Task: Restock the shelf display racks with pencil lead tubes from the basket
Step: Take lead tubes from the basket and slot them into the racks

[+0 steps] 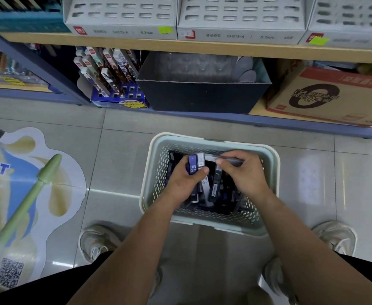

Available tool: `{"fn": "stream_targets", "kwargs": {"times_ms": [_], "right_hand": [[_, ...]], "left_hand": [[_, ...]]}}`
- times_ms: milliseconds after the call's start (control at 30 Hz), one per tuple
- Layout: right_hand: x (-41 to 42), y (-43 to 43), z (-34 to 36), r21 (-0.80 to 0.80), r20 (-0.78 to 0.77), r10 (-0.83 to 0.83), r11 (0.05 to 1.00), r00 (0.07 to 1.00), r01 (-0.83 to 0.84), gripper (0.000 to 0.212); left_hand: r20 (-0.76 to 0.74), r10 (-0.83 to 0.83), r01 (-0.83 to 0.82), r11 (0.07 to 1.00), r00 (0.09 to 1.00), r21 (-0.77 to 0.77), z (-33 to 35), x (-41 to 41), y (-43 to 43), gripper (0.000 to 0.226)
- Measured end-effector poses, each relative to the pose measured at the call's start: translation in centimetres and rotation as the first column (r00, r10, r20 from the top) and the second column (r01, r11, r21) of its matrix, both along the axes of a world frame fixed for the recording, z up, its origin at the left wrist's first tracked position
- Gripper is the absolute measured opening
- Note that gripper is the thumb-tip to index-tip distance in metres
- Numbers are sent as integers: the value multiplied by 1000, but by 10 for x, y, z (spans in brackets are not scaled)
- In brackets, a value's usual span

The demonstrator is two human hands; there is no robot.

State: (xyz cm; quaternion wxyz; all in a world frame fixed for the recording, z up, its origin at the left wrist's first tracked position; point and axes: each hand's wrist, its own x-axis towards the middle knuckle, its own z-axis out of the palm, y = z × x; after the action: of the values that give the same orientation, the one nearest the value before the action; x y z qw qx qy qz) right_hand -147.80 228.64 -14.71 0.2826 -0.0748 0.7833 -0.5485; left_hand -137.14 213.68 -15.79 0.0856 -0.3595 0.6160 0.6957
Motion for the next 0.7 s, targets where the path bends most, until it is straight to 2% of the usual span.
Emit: {"fn": "stream_targets", "kwargs": {"times_ms": [133, 233, 400, 500, 600, 700], "right_hand": [[15, -5, -12, -13, 119, -79, 997, 990, 81, 10], [21, -8, -19, 0, 35, -92, 996, 995, 92, 10], [25, -12, -23, 24, 72, -114, 993, 991, 113, 15], [25, -9, -26, 34, 157, -156, 988, 975, 152, 4], [29, -7, -26, 22, 281, -145, 989, 948, 145, 4], [32, -6, -23, 13, 242, -79, 997, 967, 78, 4]], "left_hand": [[25, 0, -1, 999, 1000, 47, -6, 2, 9, 37], [26, -13, 11, 998, 1000, 62, -7, 1, 7, 46], [63, -48, 44, 996, 997, 73, -10, 1, 7, 71], [69, -17, 12, 997, 997, 72, -12, 2, 5, 64], [67, 16, -20, 998, 998, 60, -13, 3, 2, 52], [74, 82, -84, 996, 994, 21, -16, 2, 0, 46]]}}
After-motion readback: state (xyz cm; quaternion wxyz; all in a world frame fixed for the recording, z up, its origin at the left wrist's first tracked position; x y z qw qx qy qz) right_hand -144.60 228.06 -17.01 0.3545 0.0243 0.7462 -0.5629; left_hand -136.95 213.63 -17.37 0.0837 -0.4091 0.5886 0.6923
